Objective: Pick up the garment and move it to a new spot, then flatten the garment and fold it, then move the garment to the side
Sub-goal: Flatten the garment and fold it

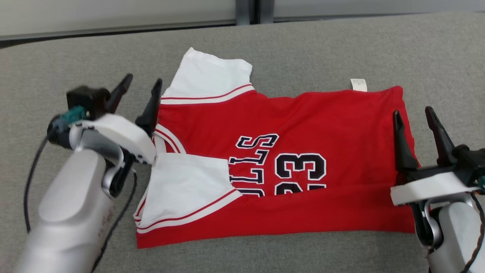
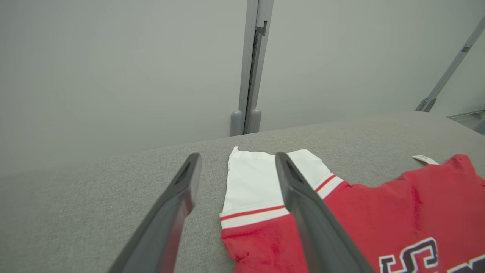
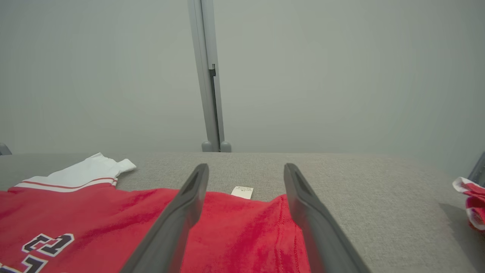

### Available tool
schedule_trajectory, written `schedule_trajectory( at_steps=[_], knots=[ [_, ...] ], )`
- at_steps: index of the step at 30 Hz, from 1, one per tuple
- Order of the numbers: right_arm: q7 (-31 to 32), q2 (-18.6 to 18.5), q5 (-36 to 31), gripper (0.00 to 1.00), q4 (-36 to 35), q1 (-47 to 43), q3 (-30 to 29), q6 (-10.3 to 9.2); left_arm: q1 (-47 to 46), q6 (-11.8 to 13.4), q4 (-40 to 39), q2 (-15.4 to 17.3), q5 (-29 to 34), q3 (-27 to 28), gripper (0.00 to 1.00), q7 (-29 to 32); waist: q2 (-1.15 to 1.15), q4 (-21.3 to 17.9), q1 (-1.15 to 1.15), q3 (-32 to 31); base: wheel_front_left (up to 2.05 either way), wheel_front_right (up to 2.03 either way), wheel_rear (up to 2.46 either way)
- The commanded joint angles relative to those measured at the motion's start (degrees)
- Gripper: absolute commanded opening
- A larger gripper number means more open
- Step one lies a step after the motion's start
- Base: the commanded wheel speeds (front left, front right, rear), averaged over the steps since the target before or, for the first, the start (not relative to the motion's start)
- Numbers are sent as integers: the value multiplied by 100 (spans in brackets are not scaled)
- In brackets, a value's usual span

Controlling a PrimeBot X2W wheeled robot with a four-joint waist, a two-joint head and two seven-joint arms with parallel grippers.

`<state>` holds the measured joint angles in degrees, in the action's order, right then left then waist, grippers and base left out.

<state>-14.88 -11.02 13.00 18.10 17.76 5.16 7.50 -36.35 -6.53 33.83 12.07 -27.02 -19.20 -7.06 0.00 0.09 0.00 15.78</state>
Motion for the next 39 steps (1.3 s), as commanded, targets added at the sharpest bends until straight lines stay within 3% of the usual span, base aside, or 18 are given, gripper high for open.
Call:
schedule_trajectory(
  at_steps=[1, 6, 7, 14, 18, 33, 39],
  knots=[
    [-21, 44, -102, 100, 24, 230, 62, -3, -425, -50, 148, 157, -20, -94, 100, 257, 0, -393, 0, 508, 0, 0, 0],
    [-11, 149, -214, 100, 64, 738, 307, -3, -1520, -93, 330, 759, -29, -926, 100, 1183, 0, -737, 0, 939, 0, 0, 0],
    [-11, 149, -214, 100, 64, 738, 307, -3, -1520, -93, 330, 759, -29, -926, 100, 1183, 0, -737, 0, 939, 0, 0, 0],
    [-17, -31, -271, 100, -1, 1120, 871, -3, -2572, -96, 485, 1465, -884, -1821, 100, 2437, 0, -1067, 0, 1309, 0, 0, 0],
    [-28, -45, -174, 100, -142, 1232, 983, -3, -3006, -98, 614, 1755, -1121, -2205, 100, 2783, 0, -1201, 0, 1430, 0, 0, 0],
    [-41, -81, -189, 100, -432, 1206, 1199, -3, -3712, -98, 1292, 1925, -1425, -3299, 100, 3077, 0, -1542, 0, 1702, 0, 0, 0],
    [-38, -64, -107, 100, -571, 1165, 1310, -3, -3874, -97, 1652, 1879, -1608, -3462, 100, 3161, 0, -1673, 0, 1786, 0, 0, 0]
  ],
)
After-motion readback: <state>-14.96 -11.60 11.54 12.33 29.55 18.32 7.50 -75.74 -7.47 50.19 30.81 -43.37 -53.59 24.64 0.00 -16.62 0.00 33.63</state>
